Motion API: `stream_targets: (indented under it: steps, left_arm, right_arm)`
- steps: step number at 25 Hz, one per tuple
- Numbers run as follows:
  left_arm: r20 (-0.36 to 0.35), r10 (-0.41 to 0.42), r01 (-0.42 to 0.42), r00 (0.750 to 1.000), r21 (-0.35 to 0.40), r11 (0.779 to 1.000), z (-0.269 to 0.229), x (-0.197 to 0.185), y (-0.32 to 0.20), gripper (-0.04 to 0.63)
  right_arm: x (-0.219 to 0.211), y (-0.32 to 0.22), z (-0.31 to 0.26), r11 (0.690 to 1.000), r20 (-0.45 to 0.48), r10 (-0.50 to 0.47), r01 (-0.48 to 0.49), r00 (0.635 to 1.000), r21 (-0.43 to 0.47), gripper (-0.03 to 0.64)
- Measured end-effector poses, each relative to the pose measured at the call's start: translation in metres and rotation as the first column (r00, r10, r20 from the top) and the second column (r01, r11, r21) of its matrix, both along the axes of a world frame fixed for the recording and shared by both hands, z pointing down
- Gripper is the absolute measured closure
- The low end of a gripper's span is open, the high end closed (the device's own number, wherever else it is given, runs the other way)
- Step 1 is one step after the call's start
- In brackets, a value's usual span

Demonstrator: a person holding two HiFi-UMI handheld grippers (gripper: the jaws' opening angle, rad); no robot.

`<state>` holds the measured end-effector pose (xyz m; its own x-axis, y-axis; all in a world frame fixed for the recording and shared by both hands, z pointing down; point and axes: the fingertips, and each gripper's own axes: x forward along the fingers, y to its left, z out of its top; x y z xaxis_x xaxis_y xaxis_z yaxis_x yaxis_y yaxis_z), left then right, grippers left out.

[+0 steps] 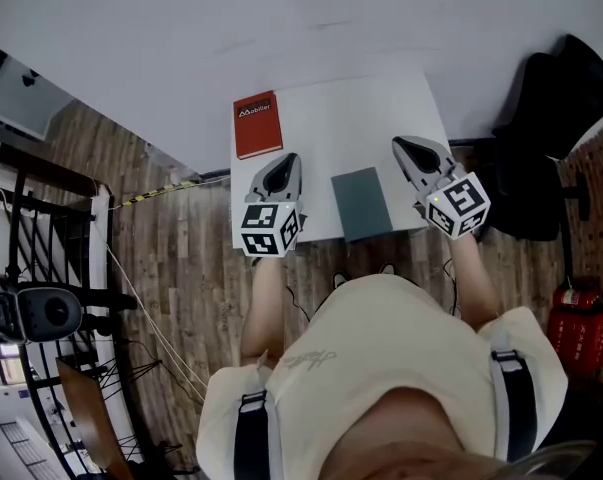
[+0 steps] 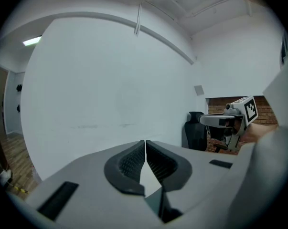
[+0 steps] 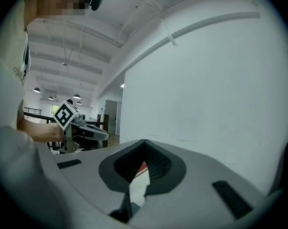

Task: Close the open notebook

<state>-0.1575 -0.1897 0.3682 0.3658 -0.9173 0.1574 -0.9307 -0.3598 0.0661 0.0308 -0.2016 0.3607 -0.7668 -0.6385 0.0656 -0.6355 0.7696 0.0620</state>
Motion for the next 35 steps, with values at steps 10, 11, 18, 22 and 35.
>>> stream_targets:
  steps: [10,11,18,22,35]
  left_arm:
    - [0.018,-0.006,0.004,1.0,0.07,0.998,-0.031,-0.005,-0.008,0.572]
    - [0.018,-0.006,0.005,1.0,0.075,0.997,-0.033,-0.005,-0.009,0.572]
    - [0.024,-0.021,0.019,0.999,0.091,0.996,-0.04,-0.009,-0.009,0.571]
    - [0.025,-0.028,0.025,0.999,0.086,0.996,-0.04,-0.012,-0.009,0.571]
    - [0.016,-0.02,0.019,1.0,0.085,0.996,-0.037,-0.008,-0.006,0.571]
  right_arm:
    - [-0.007,-0.002,-0.026,0.998,-0.035,-0.016,0.018,0.999,0.054,0.611]
    - [-0.007,-0.003,-0.028,0.998,-0.036,-0.014,0.017,0.999,0.06,0.61]
    - [-0.008,-0.007,-0.031,0.998,-0.037,-0.013,0.016,0.999,0.066,0.611]
    - [-0.007,-0.01,-0.036,0.998,-0.036,-0.011,0.014,0.999,0.064,0.611]
    - [-0.023,-0.003,-0.035,0.997,-0.062,-0.027,0.032,0.998,0.071,0.611]
